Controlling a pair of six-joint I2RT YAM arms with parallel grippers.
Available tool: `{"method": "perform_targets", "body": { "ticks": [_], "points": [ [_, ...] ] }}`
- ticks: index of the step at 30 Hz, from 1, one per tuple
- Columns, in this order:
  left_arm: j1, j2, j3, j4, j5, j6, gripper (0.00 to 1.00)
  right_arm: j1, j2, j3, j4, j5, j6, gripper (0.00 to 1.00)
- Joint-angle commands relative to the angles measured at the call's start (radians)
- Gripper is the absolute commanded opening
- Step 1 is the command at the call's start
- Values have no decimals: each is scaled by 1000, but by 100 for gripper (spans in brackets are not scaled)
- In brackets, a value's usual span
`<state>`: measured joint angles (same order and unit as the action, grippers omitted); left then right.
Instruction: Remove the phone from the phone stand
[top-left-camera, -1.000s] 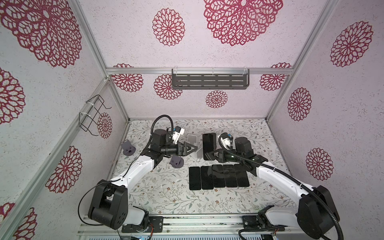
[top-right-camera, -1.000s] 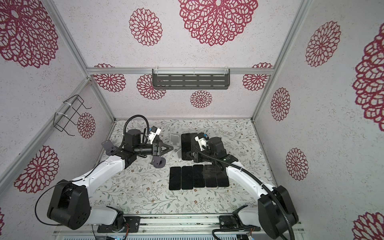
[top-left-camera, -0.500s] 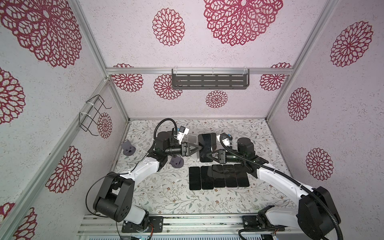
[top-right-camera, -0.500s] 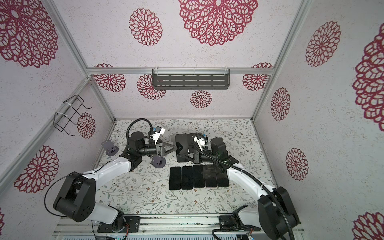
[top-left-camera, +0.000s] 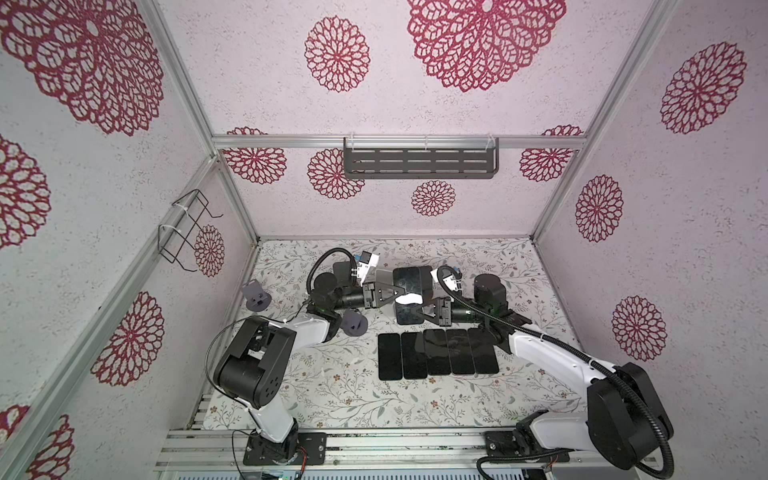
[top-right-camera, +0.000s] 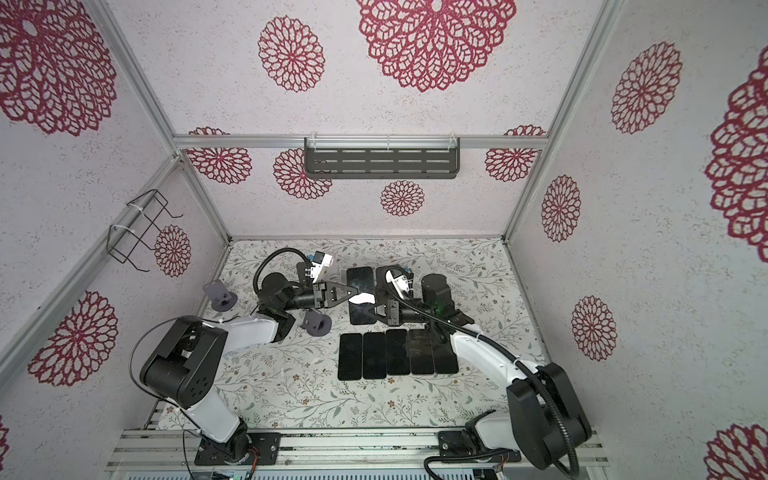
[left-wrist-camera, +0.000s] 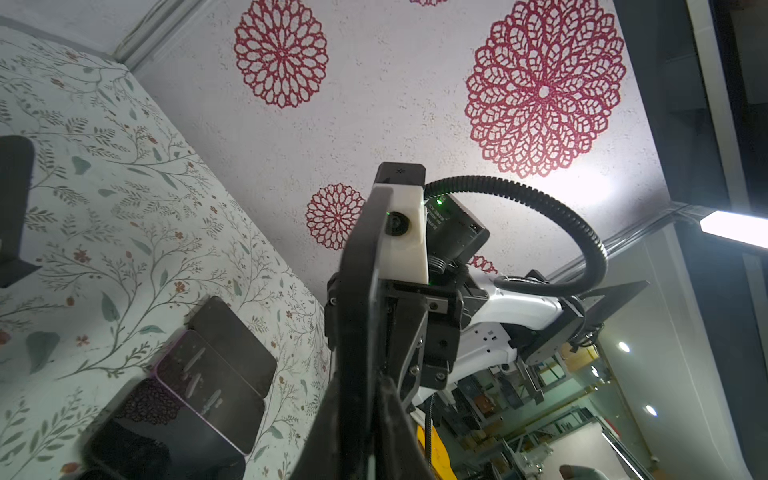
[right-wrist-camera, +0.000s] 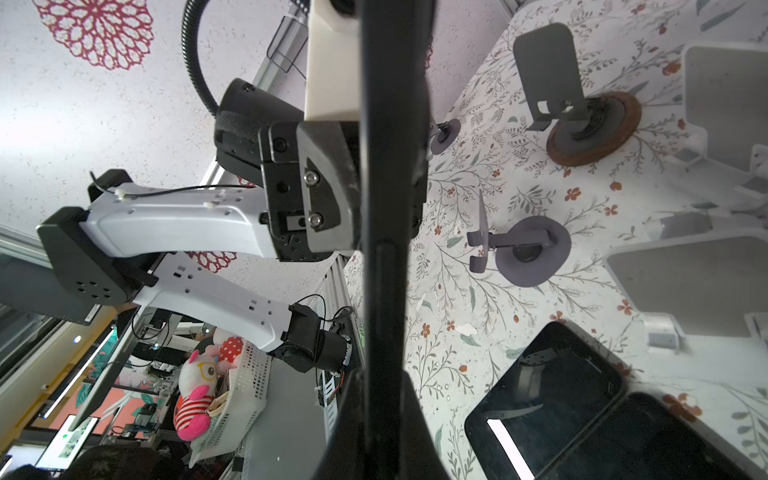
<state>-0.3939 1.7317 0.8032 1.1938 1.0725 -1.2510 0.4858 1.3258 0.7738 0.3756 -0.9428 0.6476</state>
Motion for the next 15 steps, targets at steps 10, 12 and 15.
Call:
{"method": "perform_targets", "body": {
  "ticks": [10,12,15],
  "points": [
    [2,8,5,102,-3,-58,0,-14,-8,19,32,28,-29,35],
    [0,-7,7,28,-12,-7,0,-20,-11,14,30,31,-30,39],
    [0,-53,2,-86,-31,81,0,-36,-21,9,18,41,-31,44]
  ]
}}
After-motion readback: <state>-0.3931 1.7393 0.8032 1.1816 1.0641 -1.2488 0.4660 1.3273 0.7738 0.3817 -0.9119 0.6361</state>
